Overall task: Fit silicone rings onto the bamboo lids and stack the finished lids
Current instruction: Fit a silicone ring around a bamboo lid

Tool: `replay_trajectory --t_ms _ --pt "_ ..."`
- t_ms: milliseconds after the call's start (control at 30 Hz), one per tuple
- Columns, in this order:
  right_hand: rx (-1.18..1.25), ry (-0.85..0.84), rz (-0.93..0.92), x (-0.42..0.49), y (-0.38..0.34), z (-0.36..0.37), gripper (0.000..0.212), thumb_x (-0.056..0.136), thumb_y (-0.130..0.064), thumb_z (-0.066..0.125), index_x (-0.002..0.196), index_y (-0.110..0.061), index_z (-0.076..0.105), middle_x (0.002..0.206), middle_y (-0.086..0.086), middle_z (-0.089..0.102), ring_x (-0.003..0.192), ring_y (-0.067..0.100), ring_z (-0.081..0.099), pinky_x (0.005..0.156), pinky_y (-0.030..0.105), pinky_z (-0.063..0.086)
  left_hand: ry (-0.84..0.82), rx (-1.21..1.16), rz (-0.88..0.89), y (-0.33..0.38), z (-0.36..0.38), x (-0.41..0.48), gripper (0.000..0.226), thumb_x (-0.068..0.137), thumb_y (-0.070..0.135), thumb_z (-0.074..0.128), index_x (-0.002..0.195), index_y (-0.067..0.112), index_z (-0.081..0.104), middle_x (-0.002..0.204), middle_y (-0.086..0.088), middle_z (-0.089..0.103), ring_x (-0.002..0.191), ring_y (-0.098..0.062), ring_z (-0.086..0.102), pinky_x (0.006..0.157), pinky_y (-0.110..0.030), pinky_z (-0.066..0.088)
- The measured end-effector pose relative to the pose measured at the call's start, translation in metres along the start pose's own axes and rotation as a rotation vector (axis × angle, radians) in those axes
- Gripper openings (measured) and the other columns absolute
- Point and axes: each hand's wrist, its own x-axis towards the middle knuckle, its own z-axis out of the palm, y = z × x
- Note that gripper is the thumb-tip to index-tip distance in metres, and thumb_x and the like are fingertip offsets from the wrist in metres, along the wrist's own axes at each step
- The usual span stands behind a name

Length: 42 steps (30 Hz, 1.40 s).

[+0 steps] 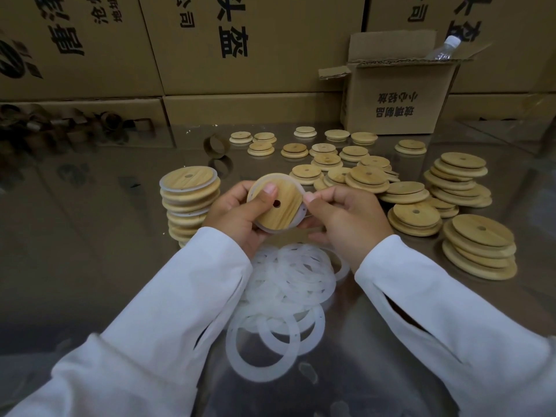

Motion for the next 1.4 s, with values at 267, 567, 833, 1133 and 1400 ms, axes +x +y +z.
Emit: replay_trajectory --t_ms 267,567,833,1133,1400 --pt "0.027 -0.046 0.004 -0.0026 -0.0003 0.0002 0.011 0.085 -0.021 0.064 0.075 -0.019 0.063 0.071 -0.001 0.07 0.058 0.005 0.066 0.07 0.032 0.054 0.03 -0.081 -0.034 0.003 -0.0011 0.0 0.007 0.087 0.01 0.054 0.084 0.006 0.059 0.068 -0.003 0.069 0.065 -0.012 0.069 0.056 -0.026 0.056" --pt "0.015 -0.083 0.075 -0.0043 -0.0007 -0.0012 0.009 0.084 -0.021 0.065 0.075 -0.019 0.068 0.073 0.002 0.071 0.069 0.011 0.068 0.078 0.036 0.056 0.06 -0.06 -0.026 0.0024 -0.0002 -0.0008 0.007 0.085 0.012 0.056 0.082 0.006 0.059 0.068 -0.003 0.068 0.064 -0.011 0.068 0.056 -0.024 0.055" --pt "-0.156 -0.057 0.016 -0.0065 -0.0003 0.0009 0.016 0.088 -0.025 0.06 0.074 -0.021 0.064 0.068 -0.002 0.067 0.073 0.016 0.066 0.08 0.037 0.055 0.091 0.033 0.022 0.0008 0.0023 -0.0029 0.007 0.086 0.01 0.057 0.08 0.007 0.058 0.073 -0.006 0.064 0.061 -0.009 0.066 0.055 -0.023 0.055" --pt "-0.123 -0.02 0.031 -0.0066 -0.0014 0.0022 0.02 0.09 -0.019 0.058 0.071 -0.014 0.064 0.046 -0.006 0.06 0.046 0.006 0.056 0.06 0.024 0.053 0.124 0.09 0.023 0.0 0.0038 -0.0037 0.007 0.085 0.008 0.059 0.078 0.008 0.058 0.07 -0.005 0.063 0.059 -0.011 0.065 0.054 -0.025 0.056" --pt "-0.052 -0.022 0.087 -0.0051 -0.0034 0.0027 0.023 0.09 -0.014 0.057 0.068 -0.011 0.061 0.045 -0.003 0.058 0.046 0.01 0.056 0.067 0.032 0.055 0.11 0.082 -0.026 0.0007 0.0025 -0.0011 0.009 0.085 0.009 0.058 0.077 0.007 0.058 0.056 0.001 0.067 0.054 -0.01 0.066 0.05 -0.024 0.055"
